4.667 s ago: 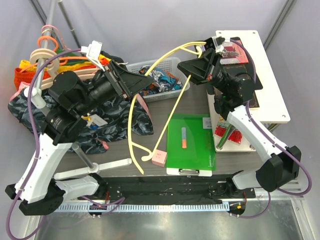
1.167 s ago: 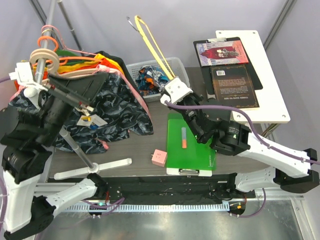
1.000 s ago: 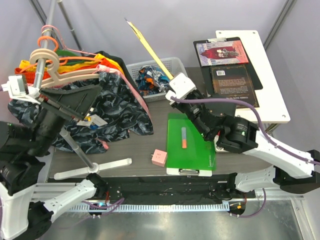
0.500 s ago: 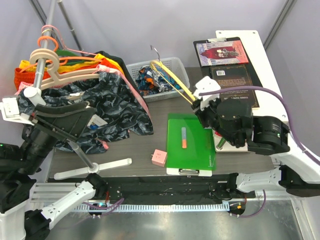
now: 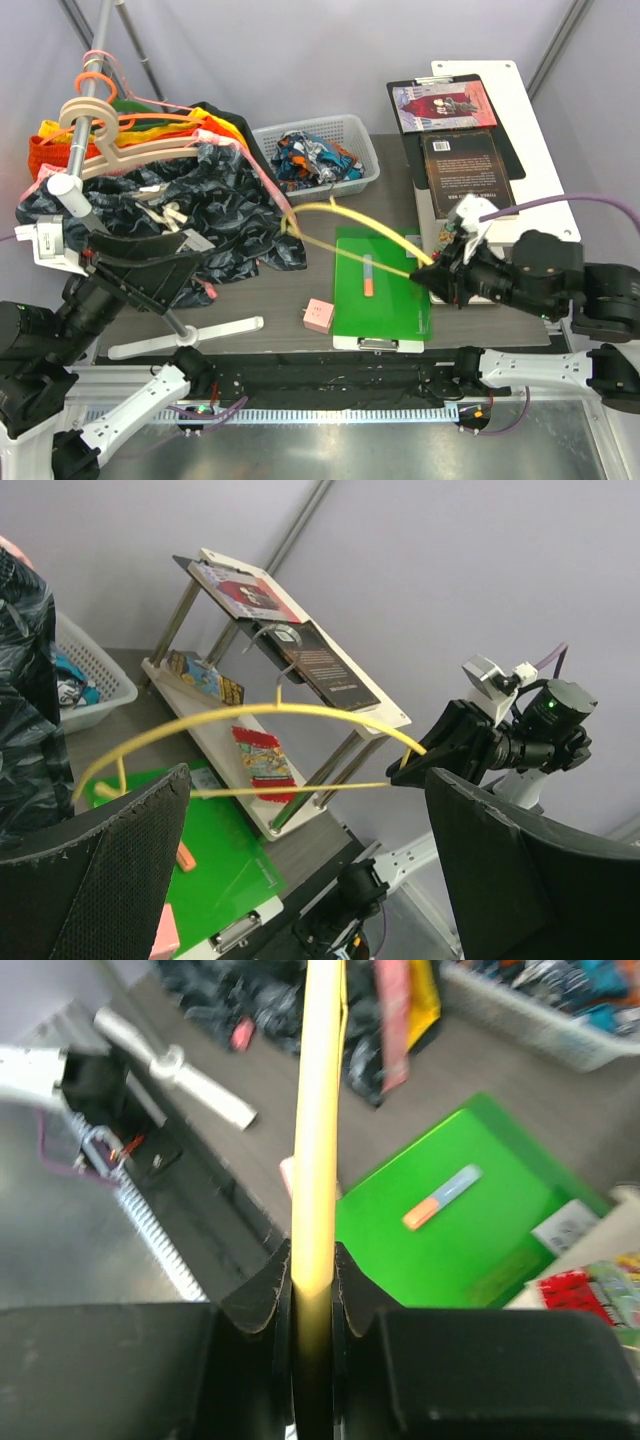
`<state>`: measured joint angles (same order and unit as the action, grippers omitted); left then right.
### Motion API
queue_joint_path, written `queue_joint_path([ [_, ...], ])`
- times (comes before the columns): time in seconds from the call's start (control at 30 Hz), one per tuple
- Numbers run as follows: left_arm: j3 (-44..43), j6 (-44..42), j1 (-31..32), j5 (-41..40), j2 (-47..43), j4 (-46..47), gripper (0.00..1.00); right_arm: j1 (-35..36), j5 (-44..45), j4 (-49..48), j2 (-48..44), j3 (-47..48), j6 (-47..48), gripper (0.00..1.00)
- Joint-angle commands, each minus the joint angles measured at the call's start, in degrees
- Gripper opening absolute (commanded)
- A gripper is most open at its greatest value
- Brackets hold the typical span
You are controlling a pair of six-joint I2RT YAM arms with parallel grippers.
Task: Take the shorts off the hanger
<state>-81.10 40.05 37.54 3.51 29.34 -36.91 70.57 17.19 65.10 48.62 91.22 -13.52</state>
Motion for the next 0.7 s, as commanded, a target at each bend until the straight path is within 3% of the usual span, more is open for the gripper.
queue_joint_path([
  [0.0,2.52,0.11,0.25,1.85,-1.39,-1.41,0.98,-0.16,-12.96,-6.47,-0.01,-4.11,-0.2,0.01],
  [0.33,7.71,1.17,0.25,5.9,-5.78,-2.73,0.98,-0.08,-24.57,-25.35,6.04,-9.4,4.9,0.01],
  [0.67,8.59,2.31,0.25,5.99,-12.37,-8.53,0.98,-0.78,-33.09,-33.11,21.77,3.59,9.47,0.01],
])
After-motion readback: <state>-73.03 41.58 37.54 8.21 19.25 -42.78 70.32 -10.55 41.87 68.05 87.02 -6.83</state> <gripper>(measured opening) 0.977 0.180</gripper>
